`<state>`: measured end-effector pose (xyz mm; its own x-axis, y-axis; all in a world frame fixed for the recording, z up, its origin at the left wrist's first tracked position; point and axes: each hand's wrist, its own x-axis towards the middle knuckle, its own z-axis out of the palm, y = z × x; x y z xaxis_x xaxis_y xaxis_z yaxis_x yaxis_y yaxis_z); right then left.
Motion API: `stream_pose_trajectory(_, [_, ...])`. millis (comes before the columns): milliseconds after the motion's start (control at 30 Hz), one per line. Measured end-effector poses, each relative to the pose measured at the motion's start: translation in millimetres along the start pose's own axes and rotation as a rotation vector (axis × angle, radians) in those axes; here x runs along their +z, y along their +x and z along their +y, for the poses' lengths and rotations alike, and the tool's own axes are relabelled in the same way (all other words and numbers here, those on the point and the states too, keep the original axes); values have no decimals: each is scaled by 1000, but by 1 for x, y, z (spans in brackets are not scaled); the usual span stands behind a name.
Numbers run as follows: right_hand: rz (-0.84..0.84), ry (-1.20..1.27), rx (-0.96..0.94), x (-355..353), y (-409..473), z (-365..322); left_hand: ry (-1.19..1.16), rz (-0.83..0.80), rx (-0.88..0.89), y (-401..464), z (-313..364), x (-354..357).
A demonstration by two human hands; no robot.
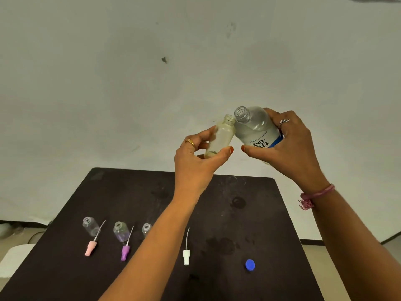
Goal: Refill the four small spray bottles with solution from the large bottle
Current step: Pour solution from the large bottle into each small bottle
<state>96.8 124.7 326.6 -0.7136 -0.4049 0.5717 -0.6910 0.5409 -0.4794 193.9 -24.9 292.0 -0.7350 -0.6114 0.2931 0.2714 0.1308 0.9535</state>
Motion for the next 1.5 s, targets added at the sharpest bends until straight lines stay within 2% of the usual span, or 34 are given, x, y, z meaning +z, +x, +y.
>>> stream_pose_trajectory(400, [35, -158, -108, -8, 11, 2, -48, 5, 4, -1, 1, 1])
stream_pose_trajectory(1500, [92, -266, -272, -20, 21, -3, -84, 6, -22, -4, 3, 2])
